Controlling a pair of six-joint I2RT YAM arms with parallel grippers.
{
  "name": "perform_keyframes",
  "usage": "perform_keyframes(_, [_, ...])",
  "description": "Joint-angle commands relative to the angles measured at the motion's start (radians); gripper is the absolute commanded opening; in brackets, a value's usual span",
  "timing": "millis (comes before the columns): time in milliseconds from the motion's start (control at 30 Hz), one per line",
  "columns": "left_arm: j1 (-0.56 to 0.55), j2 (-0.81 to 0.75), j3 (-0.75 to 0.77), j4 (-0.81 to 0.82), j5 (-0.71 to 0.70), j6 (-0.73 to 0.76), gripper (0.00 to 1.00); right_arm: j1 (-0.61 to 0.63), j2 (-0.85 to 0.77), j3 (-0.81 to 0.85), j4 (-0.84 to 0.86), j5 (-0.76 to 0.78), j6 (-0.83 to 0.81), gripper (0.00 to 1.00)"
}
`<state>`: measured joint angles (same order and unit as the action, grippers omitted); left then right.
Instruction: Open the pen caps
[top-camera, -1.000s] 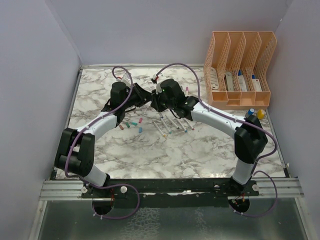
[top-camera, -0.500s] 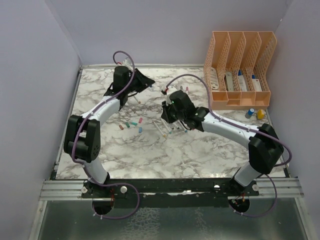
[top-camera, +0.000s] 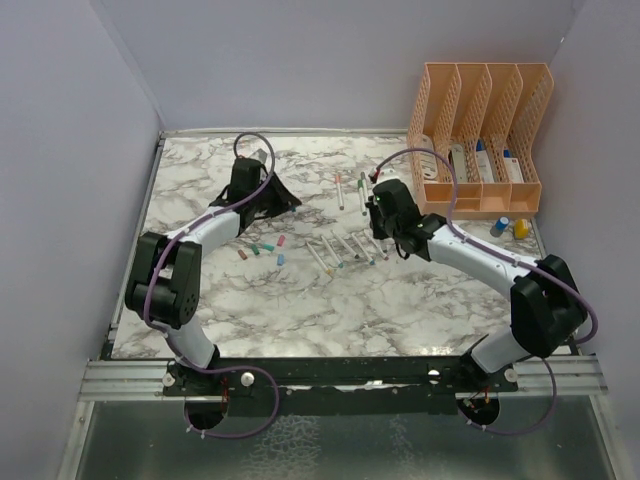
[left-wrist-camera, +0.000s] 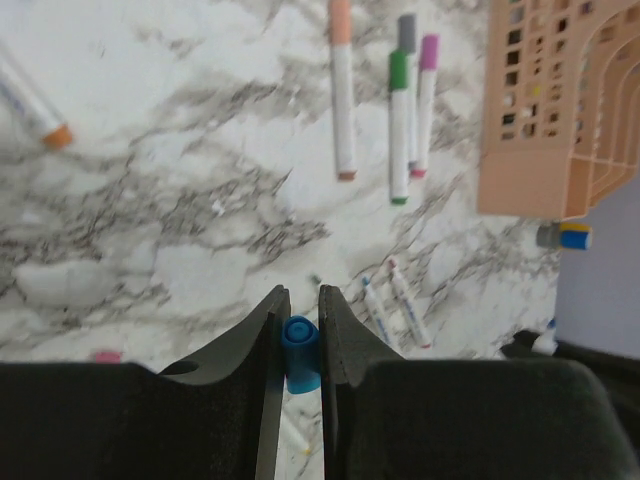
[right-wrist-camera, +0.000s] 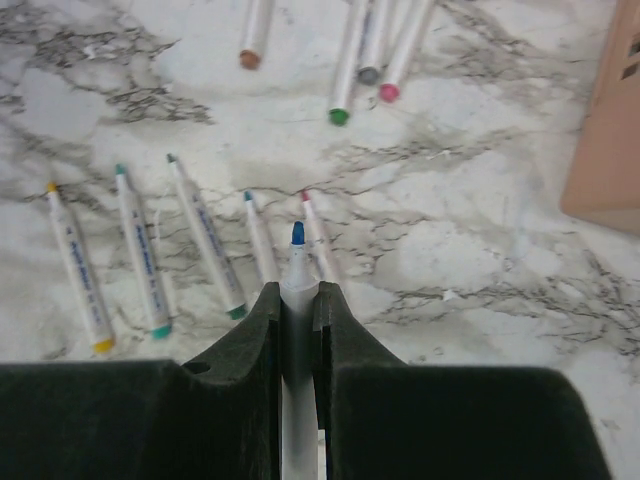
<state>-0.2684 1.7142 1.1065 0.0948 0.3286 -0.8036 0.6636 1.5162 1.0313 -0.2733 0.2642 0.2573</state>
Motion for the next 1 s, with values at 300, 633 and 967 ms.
perform_keyframes(300, [-0.047,-0.053,-0.147,-0.121,-0.071,0.116,0.00,-0.147,0.120,-0.039,0.162,0.054,-0.072,0.01])
perform_keyframes(633, [-0.065,0.015,-0.148,-0.152,-0.120,0.153,0.00,-0.192,0.173,-0.073,0.189,0.012,-0.077,0.01])
perform_keyframes(967, [-0.067,0.024,-0.170,-0.164,-0.133,0.179,0.00,-0.206,0.213,-0.076,0.192,-0.032,-0.060,0.01])
